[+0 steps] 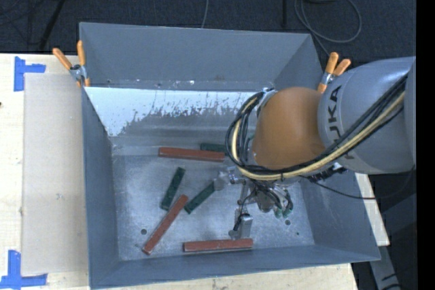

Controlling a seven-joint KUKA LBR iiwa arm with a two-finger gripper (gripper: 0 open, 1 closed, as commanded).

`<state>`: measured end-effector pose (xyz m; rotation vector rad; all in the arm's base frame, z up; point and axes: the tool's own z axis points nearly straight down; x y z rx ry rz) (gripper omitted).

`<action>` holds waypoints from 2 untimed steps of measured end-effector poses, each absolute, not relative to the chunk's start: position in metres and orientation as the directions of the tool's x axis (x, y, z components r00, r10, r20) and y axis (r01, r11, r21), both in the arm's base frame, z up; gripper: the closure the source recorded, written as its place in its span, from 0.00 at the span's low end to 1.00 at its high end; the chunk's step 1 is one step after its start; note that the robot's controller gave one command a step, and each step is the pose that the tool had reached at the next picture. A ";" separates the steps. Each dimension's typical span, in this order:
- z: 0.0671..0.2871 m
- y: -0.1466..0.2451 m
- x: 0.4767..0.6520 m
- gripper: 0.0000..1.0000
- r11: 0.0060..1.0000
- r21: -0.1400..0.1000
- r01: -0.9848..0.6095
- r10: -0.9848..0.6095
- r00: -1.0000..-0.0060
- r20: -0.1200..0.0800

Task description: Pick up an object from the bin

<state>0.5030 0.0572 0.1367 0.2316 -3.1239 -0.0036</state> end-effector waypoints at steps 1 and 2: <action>0.067 0.081 0.553 0.00 0.961 0.001 -0.276 -0.276 -0.961 0.002; 0.069 0.081 0.553 1.00 0.961 0.000 -0.277 -0.277 -0.961 0.000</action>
Offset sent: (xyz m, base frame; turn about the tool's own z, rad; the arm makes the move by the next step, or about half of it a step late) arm 0.0504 0.0235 -0.0667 -0.1315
